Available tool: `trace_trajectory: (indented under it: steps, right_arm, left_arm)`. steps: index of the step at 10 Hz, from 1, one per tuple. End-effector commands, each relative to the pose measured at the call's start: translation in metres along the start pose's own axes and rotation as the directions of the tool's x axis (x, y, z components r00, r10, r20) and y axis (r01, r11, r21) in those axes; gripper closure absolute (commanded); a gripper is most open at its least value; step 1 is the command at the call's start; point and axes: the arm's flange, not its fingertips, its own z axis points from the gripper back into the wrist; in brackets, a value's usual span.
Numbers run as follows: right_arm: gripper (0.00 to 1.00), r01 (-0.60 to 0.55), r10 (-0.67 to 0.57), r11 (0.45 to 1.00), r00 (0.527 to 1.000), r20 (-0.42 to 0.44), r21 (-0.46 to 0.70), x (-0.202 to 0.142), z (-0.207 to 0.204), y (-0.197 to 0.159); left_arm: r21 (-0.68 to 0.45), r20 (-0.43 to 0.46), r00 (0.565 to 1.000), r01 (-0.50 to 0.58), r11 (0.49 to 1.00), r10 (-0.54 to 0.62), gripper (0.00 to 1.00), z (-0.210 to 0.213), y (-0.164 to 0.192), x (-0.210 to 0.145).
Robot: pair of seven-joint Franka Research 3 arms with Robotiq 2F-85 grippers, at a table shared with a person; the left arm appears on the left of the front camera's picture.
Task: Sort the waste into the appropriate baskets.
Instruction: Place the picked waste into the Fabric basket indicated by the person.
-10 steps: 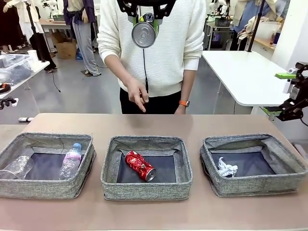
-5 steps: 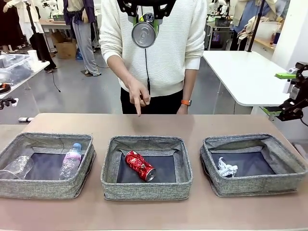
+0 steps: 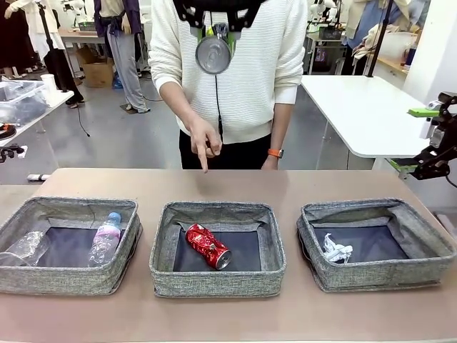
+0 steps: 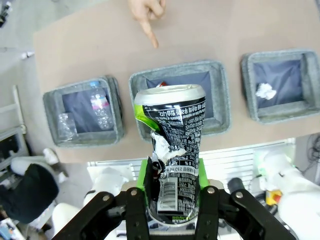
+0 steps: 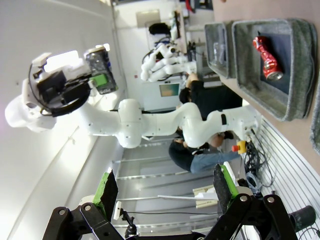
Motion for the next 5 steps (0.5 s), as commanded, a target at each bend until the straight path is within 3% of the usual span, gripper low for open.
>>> trace_trajectory:
  steps: [1, 2, 3, 4, 5]
  right_arm:
    - [0.00, -0.007, 0.007, 1.000, 1.000, 0.006, -0.002, -0.001, -0.002, 0.001]
    - [0.00, -0.007, 0.007, 1.000, 1.000, 0.006, -0.002, -0.001, -0.002, 0.001]
    - [0.00, -0.007, 0.007, 1.000, 1.000, 0.006, -0.002, -0.001, -0.002, 0.001]
    - [0.00, -0.007, 0.007, 1.000, 1.000, 0.006, -0.002, -0.001, -0.002, 0.001]
    - [0.00, -0.007, 0.007, 1.000, 1.000, 0.006, -0.002, -0.001, -0.002, 0.001]
  left_arm:
    - [-0.042, -0.039, 0.998, 0.056, 0.998, -0.057, 0.59, -0.096, 0.021, -0.033]
    - [-0.084, -0.110, 0.993, 0.045, 0.995, -0.054, 0.59, -0.155, 0.034, -0.055]
    - [-0.075, -0.127, 0.992, -0.019, 0.997, 0.009, 0.59, -0.202, 0.048, -0.067]
    - [-0.072, -0.188, 0.979, 0.071, 0.995, -0.083, 0.59, -0.254, 0.052, -0.067]
    - [-0.064, -0.195, 0.980, 0.037, 0.997, -0.049, 0.59, -0.296, 0.056, -0.065]
